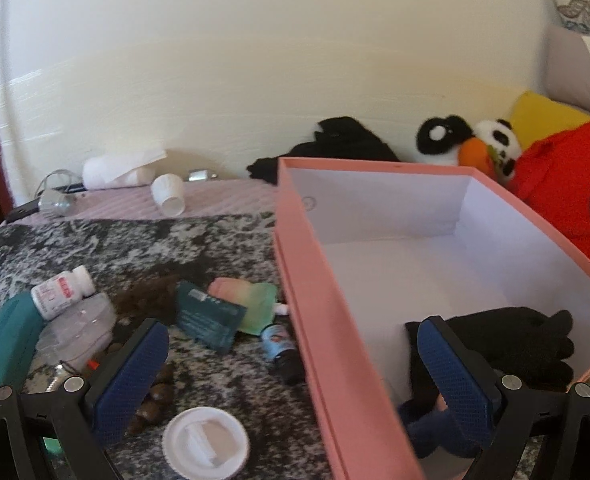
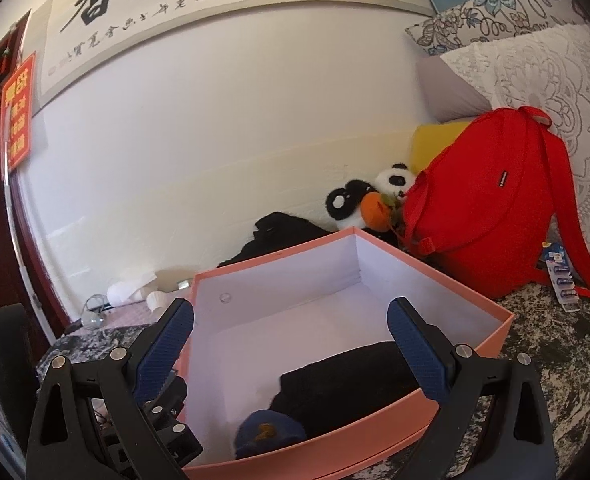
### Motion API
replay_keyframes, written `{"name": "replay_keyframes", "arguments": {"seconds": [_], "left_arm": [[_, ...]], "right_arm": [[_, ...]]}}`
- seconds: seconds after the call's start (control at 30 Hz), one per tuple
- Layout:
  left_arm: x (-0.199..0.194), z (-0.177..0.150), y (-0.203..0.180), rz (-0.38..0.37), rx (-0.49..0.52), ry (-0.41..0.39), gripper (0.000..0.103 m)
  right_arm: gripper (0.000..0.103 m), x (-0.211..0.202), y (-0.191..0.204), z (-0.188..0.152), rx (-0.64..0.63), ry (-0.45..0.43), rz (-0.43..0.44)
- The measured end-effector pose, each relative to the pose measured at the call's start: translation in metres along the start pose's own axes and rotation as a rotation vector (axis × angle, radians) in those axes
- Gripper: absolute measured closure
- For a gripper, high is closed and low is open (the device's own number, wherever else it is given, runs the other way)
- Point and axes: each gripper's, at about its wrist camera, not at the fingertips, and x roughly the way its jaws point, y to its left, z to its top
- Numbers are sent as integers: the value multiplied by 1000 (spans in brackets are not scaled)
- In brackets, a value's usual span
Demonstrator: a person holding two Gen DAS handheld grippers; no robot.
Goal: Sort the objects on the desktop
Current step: 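Grasp the green tape measure with the left gripper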
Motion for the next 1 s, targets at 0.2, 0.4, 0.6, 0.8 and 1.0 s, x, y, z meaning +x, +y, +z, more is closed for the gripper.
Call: {"name": "replay_keyframes", "arguments": {"seconds": [0.2,0.4,0.6,0.8,1.0], "left_arm": [[1,-5,40,137,-51,23,1],[10,-24,82,249,-8,92,1],[17,-46,131,237,-23,185,1],[29,-62,180,177,-180,286,1],[53,-77,187,152,-210,370,1]], "right_arm": [[3,-11,31,-9,-73,-20,38],[3,-12,57,-22,-110,18,101],[3,-9,76,-34,-100,79,162],[3,4,98,-46,-78,199,322],[3,37,128,-70,-90,410,482]]}}
